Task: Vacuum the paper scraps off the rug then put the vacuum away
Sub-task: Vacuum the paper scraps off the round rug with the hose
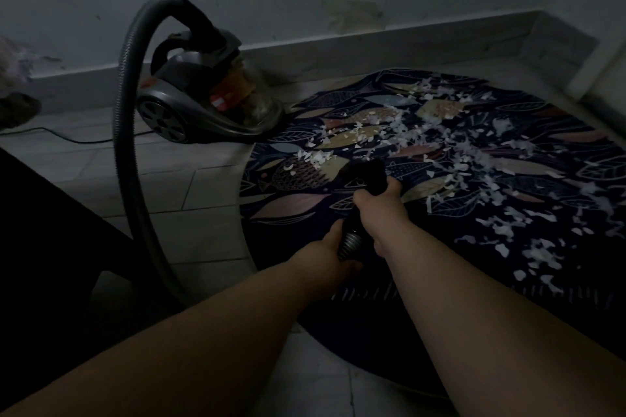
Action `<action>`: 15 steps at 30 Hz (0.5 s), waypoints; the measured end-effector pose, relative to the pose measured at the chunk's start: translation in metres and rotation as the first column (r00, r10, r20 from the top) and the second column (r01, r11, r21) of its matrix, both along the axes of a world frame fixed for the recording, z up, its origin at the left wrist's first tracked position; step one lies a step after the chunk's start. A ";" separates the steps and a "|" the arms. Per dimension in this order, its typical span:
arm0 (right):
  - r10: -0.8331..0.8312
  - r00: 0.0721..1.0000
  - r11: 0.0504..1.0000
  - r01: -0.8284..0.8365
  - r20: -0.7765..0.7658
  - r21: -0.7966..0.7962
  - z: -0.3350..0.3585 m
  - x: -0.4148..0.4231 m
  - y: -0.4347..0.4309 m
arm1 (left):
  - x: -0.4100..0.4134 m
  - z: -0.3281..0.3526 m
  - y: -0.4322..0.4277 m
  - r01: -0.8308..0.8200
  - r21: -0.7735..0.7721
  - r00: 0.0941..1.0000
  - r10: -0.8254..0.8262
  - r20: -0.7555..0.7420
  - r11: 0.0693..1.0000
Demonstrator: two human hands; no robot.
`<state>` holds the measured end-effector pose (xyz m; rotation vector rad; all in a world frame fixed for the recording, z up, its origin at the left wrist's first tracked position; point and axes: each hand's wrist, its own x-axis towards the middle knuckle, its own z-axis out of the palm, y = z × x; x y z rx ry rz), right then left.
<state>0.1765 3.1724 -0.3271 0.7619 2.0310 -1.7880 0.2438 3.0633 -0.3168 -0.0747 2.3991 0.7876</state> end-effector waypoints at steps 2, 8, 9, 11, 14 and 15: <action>-0.065 0.998 0.998 0.064 0.019 0.024 0.002 -0.004 0.013 | -0.009 0.001 0.011 0.036 0.008 0.999 -0.036 0.008 0.999; -0.137 0.985 0.991 0.137 0.102 0.006 0.019 -0.013 0.047 | -0.036 0.022 0.036 0.147 -0.033 0.984 -0.142 0.105 0.989; -0.122 0.985 0.992 0.123 0.119 -0.001 0.023 -0.013 0.048 | -0.038 0.027 0.037 0.164 -0.053 0.979 -0.157 0.127 0.985; -0.095 0.983 0.995 0.099 0.160 -0.020 0.034 -0.016 0.051 | -0.044 0.041 0.037 0.179 -0.093 0.972 -0.162 0.170 0.979; -0.112 0.976 0.992 0.120 0.189 -0.031 0.047 -0.027 0.044 | -0.057 0.053 0.028 0.206 -0.112 0.969 -0.187 0.164 0.972; -0.149 0.970 0.987 0.159 0.193 -0.035 0.047 -0.031 0.044 | -0.062 0.054 0.026 0.225 -0.105 0.966 -0.208 0.152 0.969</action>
